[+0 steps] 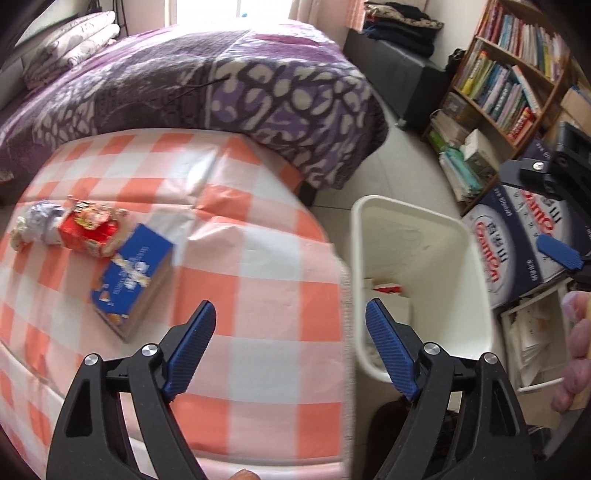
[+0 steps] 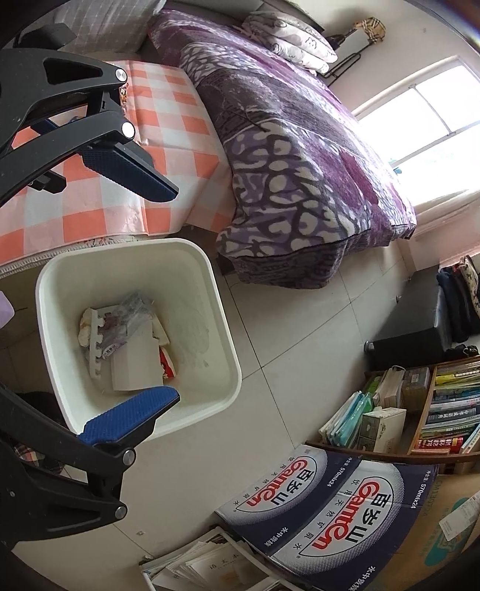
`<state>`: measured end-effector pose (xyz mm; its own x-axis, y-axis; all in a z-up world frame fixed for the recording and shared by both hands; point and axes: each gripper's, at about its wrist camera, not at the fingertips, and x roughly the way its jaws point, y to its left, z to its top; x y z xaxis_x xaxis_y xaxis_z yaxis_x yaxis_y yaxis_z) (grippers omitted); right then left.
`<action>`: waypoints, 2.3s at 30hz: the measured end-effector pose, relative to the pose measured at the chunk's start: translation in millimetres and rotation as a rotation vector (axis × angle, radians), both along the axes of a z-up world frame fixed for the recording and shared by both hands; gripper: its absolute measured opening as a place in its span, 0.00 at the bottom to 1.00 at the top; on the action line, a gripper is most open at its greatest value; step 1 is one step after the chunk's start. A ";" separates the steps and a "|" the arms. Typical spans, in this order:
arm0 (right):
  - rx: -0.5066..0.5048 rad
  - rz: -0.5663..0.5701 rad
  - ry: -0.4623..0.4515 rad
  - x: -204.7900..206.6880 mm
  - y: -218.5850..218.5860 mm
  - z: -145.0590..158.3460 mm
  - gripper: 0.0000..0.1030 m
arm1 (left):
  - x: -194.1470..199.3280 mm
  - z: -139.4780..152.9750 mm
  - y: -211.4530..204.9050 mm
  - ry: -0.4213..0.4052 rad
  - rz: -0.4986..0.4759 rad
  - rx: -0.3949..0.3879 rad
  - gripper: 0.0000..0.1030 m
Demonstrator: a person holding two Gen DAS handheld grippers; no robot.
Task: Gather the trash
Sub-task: 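Grasp the blue biscuit box with the left tool while the right tool reaches the red noodle cup, then lift the biscuit box with the left tool while the right tool grasps and lifts the noodle cup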
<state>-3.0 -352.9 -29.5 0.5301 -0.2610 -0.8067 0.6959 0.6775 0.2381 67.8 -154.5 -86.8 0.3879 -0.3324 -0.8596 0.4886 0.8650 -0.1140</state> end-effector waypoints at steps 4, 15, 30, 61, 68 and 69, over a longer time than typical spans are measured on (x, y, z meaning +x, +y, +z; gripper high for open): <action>0.007 0.026 0.012 11.3 13.6 -4.7 0.93 | 21.1 -12.7 22.0 -0.053 0.044 0.154 0.84; 0.010 0.117 0.062 47.8 51.1 -20.8 0.93 | 84.0 -53.7 70.8 0.024 0.121 0.297 0.85; 0.034 0.175 0.110 74.0 80.6 -37.2 0.93 | 82.4 -67.2 77.9 0.076 0.007 0.217 0.58; -0.460 0.896 0.127 181.7 300.9 -85.0 0.93 | 56.9 45.9 307.4 -0.023 0.535 -0.061 0.57; -0.557 1.055 0.182 214.9 326.6 -102.5 0.93 | 53.9 43.2 307.2 -0.009 0.540 -0.061 0.57; -0.568 1.077 0.183 215.6 329.6 -105.7 0.89 | 54.4 42.3 307.9 -0.007 0.541 -0.062 0.57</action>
<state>212.6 -23.3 -135.3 0.5828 -0.0986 -0.8066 -0.2902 0.9019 -0.3199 122.2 153.5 -44.5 0.5233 -0.1341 -0.8415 -0.0232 0.9849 -0.1714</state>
